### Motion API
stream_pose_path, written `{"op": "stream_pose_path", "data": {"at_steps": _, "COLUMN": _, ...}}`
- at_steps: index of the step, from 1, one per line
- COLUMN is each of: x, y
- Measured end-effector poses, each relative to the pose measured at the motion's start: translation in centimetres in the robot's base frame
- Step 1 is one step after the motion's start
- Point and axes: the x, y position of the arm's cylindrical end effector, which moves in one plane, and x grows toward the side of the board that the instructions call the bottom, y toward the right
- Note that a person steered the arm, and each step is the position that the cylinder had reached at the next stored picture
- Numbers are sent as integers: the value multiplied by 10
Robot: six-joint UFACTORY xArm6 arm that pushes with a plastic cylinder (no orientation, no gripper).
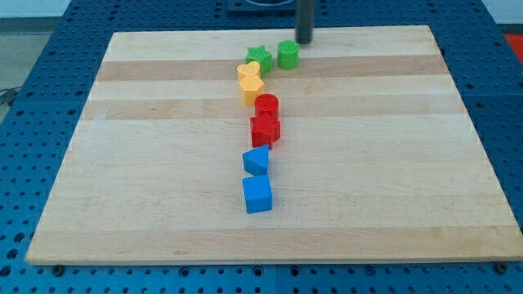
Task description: Drag the green circle to the top right of the green star
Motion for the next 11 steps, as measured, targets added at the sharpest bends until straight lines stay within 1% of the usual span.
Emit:
{"op": "stream_pose_path", "data": {"at_steps": 1, "x": 28, "y": 8}}
{"op": "stream_pose_path", "data": {"at_steps": 2, "x": 37, "y": 5}}
{"op": "stream_pose_path", "data": {"at_steps": 3, "x": 50, "y": -15}}
{"op": "stream_pose_path", "data": {"at_steps": 5, "x": 43, "y": -31}}
{"op": "stream_pose_path", "data": {"at_steps": 6, "x": 27, "y": -32}}
{"op": "stream_pose_path", "data": {"at_steps": 9, "x": 25, "y": -59}}
{"op": "stream_pose_path", "data": {"at_steps": 10, "x": 26, "y": -59}}
{"op": "stream_pose_path", "data": {"at_steps": 11, "x": 29, "y": -22}}
